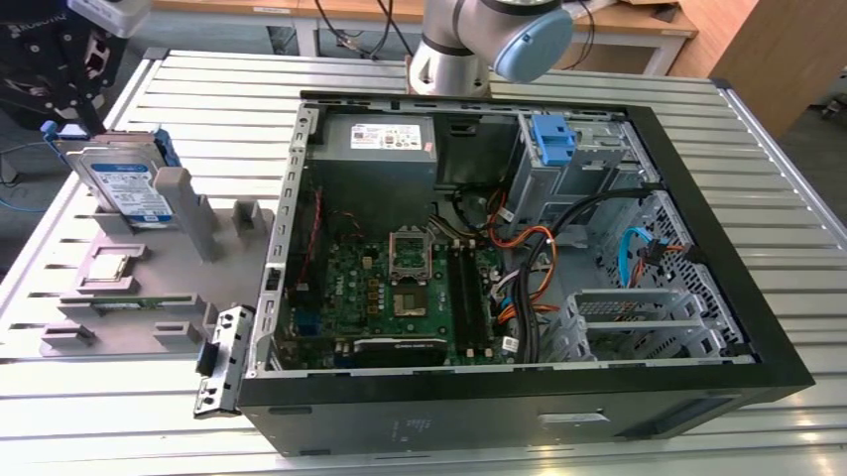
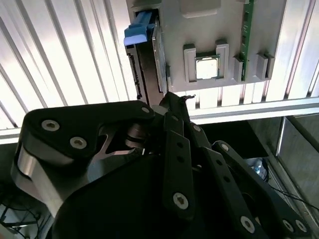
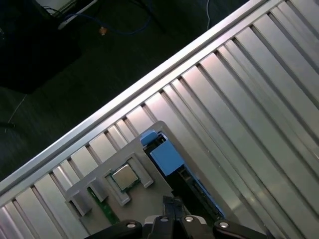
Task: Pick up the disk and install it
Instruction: 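Pick up the disk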
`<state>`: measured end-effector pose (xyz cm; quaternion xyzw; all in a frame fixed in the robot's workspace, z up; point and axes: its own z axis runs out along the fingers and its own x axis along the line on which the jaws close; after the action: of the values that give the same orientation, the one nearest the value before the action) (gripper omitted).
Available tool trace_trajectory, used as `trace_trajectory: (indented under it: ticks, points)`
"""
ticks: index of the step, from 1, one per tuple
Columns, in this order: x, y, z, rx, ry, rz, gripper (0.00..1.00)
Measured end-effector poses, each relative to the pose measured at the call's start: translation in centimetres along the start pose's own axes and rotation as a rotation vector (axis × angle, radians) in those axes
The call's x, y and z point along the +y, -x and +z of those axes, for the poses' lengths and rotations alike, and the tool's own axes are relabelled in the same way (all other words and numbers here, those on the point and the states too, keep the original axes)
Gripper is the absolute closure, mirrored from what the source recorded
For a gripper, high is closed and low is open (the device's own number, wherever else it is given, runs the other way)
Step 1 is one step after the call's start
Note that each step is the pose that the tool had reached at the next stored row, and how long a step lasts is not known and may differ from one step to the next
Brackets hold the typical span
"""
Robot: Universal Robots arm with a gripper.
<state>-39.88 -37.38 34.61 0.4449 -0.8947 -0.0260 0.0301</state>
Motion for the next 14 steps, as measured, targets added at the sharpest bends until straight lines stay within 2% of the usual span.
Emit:
trace_trajectory:
  ticks: [9,14]
  points:
    - [-0.03,0.02,0.05,0.009,-0.0037,-0.122,0.89]
    - [-0.05,0.04,0.12,0.012,-0.0051,-0.174,0.89]
